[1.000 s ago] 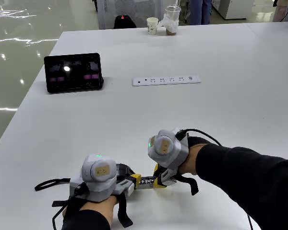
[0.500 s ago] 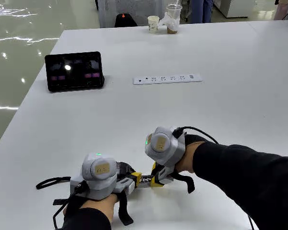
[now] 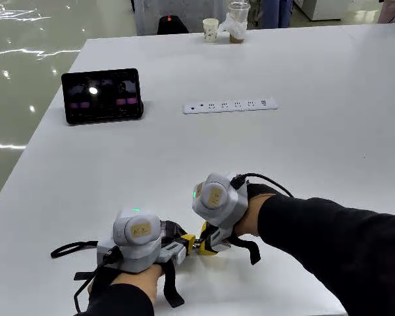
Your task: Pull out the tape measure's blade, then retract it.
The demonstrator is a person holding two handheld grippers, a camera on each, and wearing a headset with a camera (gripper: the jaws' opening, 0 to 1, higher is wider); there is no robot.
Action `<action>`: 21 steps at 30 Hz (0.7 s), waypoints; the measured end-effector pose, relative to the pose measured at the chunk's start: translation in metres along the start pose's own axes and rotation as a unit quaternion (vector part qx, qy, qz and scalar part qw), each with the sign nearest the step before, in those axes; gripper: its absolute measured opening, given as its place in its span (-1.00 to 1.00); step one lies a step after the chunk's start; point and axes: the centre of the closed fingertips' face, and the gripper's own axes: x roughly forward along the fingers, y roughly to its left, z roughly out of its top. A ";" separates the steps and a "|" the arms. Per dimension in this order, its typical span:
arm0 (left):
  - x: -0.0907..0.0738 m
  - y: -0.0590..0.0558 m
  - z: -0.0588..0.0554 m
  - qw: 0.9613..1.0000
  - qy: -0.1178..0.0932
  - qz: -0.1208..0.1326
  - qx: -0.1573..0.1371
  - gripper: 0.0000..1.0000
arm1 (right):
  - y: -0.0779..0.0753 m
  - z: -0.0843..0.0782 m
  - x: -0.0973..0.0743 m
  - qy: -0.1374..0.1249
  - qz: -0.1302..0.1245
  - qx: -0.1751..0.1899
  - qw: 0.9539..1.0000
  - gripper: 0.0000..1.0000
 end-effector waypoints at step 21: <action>0.000 0.000 0.001 1.000 0.000 -0.002 -0.003 0.23 | 0.002 0.015 0.008 -0.021 0.002 0.002 1.000 -0.77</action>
